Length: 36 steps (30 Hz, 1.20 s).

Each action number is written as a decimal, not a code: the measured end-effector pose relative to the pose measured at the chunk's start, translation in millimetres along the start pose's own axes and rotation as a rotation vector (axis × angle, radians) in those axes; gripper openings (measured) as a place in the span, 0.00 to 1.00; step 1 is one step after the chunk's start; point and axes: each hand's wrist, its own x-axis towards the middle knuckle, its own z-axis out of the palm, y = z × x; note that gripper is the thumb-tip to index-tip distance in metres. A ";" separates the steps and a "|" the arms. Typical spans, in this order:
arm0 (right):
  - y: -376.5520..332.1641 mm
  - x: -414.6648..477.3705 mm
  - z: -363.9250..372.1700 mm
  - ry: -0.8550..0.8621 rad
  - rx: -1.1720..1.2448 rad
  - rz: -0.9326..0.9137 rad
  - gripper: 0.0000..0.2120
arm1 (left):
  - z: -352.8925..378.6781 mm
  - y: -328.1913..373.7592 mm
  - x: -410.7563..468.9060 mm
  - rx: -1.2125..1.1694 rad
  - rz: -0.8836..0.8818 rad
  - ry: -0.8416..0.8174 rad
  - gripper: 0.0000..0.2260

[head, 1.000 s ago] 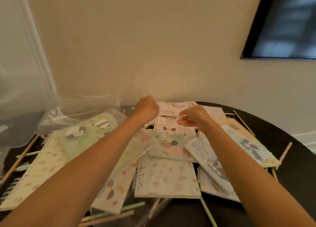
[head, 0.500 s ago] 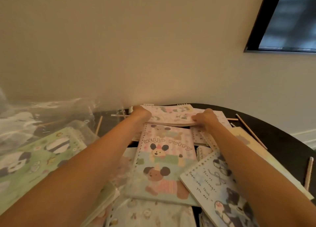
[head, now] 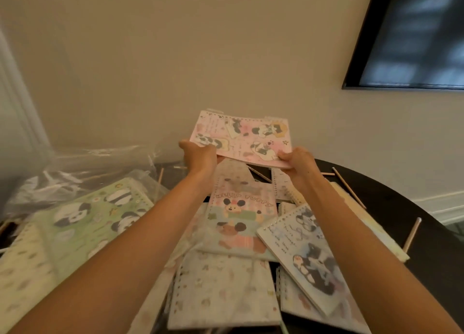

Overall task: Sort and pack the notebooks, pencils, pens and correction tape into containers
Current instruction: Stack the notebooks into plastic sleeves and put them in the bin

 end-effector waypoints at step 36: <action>50.6 -222.0 -62.6 -0.301 0.221 0.291 0.05 | -191.1 -5.1 -151.6 1.450 0.424 -0.304 0.08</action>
